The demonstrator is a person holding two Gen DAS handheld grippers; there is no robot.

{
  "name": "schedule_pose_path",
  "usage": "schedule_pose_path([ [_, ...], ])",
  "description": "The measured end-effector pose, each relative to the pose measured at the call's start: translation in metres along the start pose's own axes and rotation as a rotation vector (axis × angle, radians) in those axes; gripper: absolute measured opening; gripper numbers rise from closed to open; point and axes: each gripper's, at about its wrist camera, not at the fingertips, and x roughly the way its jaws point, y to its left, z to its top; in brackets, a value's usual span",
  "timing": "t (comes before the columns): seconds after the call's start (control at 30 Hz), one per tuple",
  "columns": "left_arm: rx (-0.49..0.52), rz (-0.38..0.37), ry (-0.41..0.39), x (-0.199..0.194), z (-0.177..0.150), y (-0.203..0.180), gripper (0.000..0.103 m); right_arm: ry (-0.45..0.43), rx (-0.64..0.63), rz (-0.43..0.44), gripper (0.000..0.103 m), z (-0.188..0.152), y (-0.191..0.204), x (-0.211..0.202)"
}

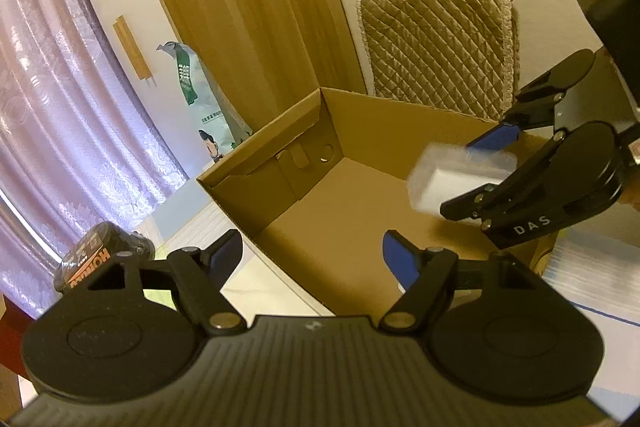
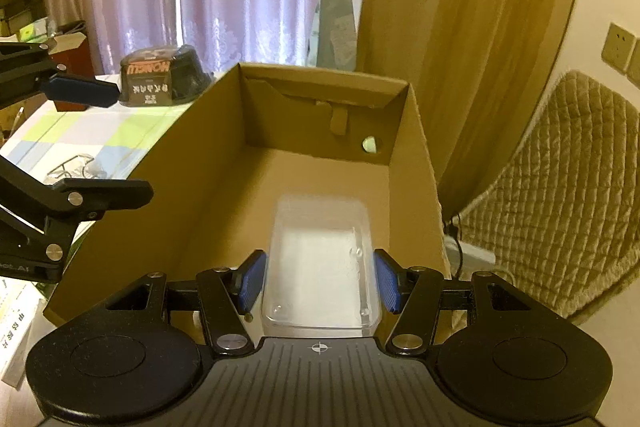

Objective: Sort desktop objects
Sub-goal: 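Open both tools to drop the night light and clear box inside, then grasp the white medicine box with the left tool while the right grasps the clear cup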

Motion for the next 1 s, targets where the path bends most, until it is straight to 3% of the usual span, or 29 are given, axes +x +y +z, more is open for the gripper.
schedule_pose_path([
  [0.37,-0.064,0.036,0.01,-0.029,-0.018,0.011,0.076,-0.062,0.058,-0.008,0.057,0.002,-0.005,-0.025],
  [0.4,-0.072,0.039,0.011,-0.034,-0.02,0.011,0.076,-0.072,0.068,-0.009,0.066,0.002,-0.006,-0.031],
  [0.43,-0.082,0.041,0.014,-0.04,-0.023,0.011,0.076,-0.085,0.079,-0.011,0.086,0.003,-0.006,-0.037],
  [0.47,-0.091,0.047,0.015,-0.046,-0.026,0.011,0.077,-0.108,0.092,-0.017,0.091,0.002,-0.006,-0.045],
  [0.7,-0.171,0.071,0.018,-0.092,-0.046,0.008,0.079,-0.175,0.142,-0.004,0.091,0.003,0.007,-0.098],
  [1.0,-0.272,0.112,0.051,-0.15,-0.091,-0.002,0.088,-0.153,0.2,0.064,0.091,-0.026,0.051,-0.139],
])
